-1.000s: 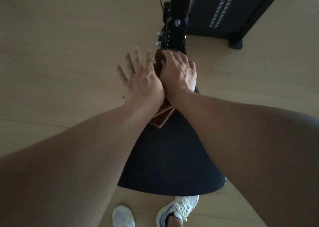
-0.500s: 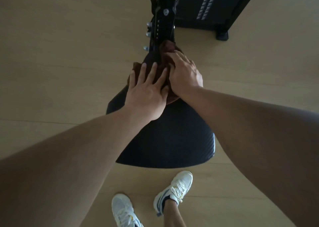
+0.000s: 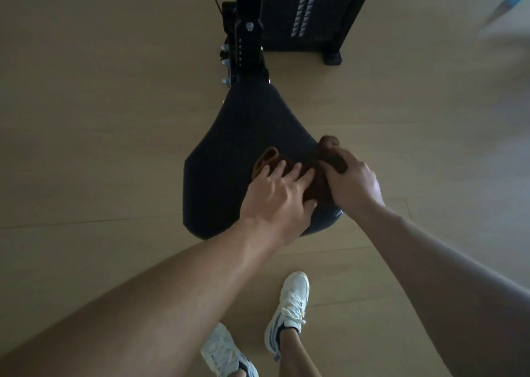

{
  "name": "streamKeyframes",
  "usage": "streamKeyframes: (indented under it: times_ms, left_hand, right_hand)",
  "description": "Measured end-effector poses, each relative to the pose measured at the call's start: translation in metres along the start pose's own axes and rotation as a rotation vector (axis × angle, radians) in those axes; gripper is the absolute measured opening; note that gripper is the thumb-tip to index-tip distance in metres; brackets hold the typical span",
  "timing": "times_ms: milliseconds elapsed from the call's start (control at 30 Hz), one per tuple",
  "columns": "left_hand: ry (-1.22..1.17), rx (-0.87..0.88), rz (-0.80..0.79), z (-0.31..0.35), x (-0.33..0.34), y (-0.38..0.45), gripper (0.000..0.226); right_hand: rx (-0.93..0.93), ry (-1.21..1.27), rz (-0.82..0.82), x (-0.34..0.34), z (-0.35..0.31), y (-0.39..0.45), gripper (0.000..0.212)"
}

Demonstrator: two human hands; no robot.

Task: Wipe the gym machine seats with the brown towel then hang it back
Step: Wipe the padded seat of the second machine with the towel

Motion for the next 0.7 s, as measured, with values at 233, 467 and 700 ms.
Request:
streamKeyframes:
  times_ms: [233, 467, 700]
  left_hand:
    - [-0.14, 0.026, 0.149, 0.026, 0.018, -0.071, 0.054]
    - [-0.296, -0.454, 0.186, -0.065, 0.07, -0.201, 0.067]
    - [-0.626, -0.917, 0.206, -0.129, 0.075, -0.232, 0.068]
  right_hand:
    - [0.247, 0.258, 0.278, -0.006, 0.05, -0.101, 0.035]
    - [-0.408, -0.017, 0.27, 0.06, -0.005, -0.176, 0.034]
    - [-0.939, 0.024, 0.068, 0.11, -0.088, -0.175, 0.029]
Point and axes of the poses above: each hand's wrist, its own y-axis towards the middle knuckle, its own x-axis out of the palm, z = x × y, the point moved 9 cm from there along y, towards the middle knuckle, and after that the axes turned 7 degrees about z, right-handed, at the moved point
